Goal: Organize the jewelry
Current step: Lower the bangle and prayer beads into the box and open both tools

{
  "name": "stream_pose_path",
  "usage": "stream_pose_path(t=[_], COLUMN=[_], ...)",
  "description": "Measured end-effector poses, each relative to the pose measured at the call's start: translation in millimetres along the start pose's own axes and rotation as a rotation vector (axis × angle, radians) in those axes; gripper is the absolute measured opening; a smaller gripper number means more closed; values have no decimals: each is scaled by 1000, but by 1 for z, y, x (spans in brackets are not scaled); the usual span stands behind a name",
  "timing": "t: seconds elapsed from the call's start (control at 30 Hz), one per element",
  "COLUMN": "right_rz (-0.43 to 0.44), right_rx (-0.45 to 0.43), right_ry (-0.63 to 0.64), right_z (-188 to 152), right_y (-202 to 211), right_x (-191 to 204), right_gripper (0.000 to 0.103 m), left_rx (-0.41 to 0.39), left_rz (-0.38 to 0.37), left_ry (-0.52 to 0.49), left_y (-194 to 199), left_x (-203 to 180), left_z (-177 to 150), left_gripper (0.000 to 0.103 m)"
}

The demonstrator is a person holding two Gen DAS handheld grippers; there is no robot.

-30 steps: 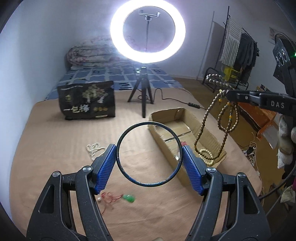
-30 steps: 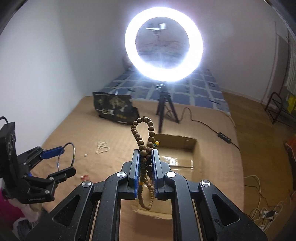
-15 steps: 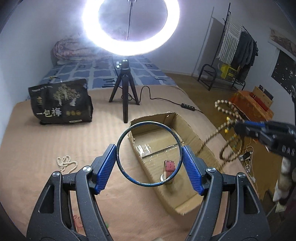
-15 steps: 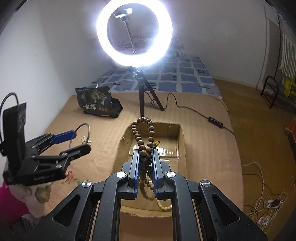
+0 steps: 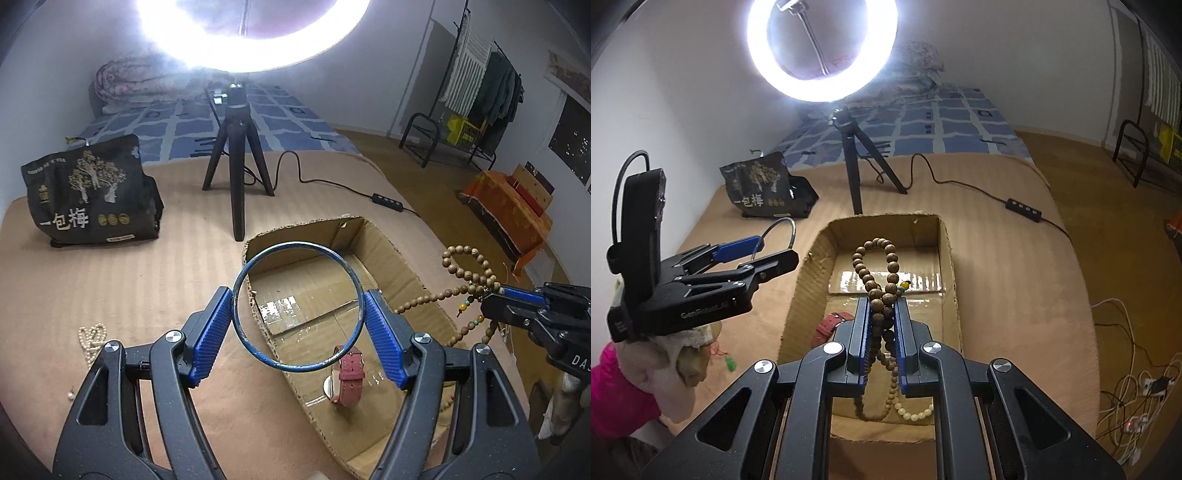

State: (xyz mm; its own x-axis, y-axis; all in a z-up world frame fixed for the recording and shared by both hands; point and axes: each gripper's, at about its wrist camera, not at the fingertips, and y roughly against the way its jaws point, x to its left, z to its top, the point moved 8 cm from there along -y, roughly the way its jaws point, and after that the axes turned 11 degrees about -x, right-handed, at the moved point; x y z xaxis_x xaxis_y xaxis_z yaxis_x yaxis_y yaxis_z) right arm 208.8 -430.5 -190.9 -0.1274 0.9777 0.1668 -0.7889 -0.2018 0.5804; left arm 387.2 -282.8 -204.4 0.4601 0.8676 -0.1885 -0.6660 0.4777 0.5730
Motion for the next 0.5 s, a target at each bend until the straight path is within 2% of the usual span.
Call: stream_pose_path(t=[0.5], right_rz=[-8], right_rx=[40], right_ry=[2], right_z=[-18], right_y=[-16], right_x=[-5], right_gripper=[11], left_rx=[42], left_rz=[-5], left_ry=[-10], left_y=[-24], left_x=[-7], left_z=[-9], left_gripper=[73])
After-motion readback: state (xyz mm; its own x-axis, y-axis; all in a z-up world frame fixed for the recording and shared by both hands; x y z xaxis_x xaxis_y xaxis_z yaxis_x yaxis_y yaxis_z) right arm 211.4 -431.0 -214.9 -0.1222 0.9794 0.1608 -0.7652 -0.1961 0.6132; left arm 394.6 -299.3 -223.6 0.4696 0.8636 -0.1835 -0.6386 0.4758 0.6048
